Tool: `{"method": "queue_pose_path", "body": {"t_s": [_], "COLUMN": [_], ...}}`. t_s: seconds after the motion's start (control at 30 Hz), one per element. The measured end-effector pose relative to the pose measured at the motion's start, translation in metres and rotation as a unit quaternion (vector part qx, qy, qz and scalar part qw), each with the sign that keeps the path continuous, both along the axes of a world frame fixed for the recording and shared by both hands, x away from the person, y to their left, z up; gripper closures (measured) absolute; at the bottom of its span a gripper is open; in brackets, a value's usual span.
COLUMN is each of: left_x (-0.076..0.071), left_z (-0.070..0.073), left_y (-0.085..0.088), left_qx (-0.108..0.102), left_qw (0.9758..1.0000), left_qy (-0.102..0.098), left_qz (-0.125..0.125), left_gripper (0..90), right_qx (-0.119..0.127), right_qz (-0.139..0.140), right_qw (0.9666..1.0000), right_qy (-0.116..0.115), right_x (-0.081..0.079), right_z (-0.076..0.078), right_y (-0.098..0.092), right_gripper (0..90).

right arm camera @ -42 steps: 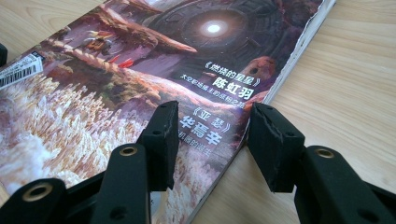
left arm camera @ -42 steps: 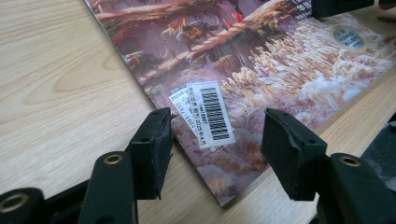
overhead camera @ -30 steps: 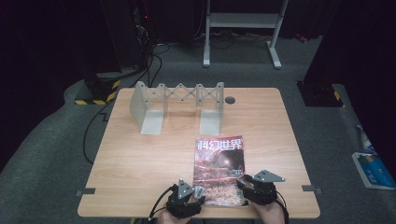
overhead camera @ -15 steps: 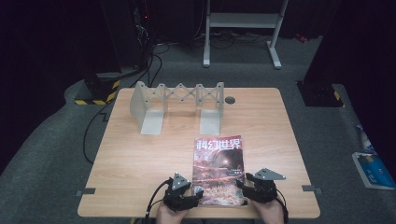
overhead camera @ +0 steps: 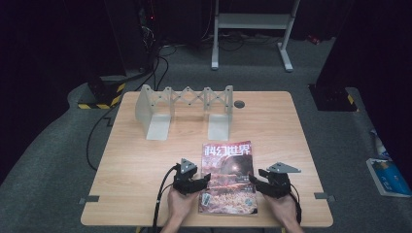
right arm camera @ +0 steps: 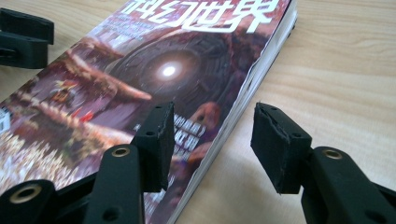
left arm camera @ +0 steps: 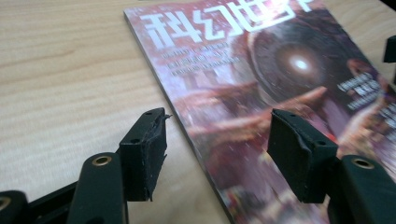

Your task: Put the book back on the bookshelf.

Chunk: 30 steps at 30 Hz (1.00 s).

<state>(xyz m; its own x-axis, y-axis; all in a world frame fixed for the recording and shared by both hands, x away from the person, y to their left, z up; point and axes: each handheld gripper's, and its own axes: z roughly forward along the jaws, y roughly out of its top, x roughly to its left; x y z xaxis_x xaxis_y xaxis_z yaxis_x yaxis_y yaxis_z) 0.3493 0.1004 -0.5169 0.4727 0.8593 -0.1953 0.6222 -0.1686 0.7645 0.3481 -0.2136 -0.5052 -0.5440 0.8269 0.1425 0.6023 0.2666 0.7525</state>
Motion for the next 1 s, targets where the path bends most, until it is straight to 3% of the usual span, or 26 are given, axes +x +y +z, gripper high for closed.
{"method": "queue_pose_path", "body": {"t_s": [0.13,0.27,0.37,0.7,0.87,1.0], "left_x": [0.012,0.017,0.020,0.020,0.020,0.020], "left_z": [-0.004,-0.010,-0.012,-0.013,-0.014,-0.014], "left_y": [-0.005,-0.007,-0.007,-0.010,-0.011,-0.011], "left_qx": [0.001,0.000,0.001,0.018,0.017,0.016], "left_qw": [0.9999,0.9999,0.9997,0.9992,0.9992,0.9992], "left_qy": [-0.012,-0.007,-0.015,-0.029,-0.031,-0.032], "left_qz": [0.004,0.012,0.017,0.020,0.021,0.019], "left_gripper": [38.0,38.0,38.4,39.8,40.2,41.1], "right_qx": [-0.004,-0.008,-0.017,-0.035,-0.042,-0.039], "right_qz": [-0.003,-0.006,-0.009,-0.023,-0.025,-0.035], "right_qw": [1.0000,0.9999,0.9997,0.9980,0.9973,0.9959], "right_qy": [0.006,0.010,0.017,0.047,0.055,0.074], "right_x": [0.016,0.027,0.043,0.079,0.091,0.103], "right_z": [0.006,0.008,0.011,0.013,0.010,0.005], "right_y": [0.002,0.004,0.008,0.017,0.020,0.023], "right_gripper": [49.5,49.1,48.1,44.6,42.9,39.3]}}
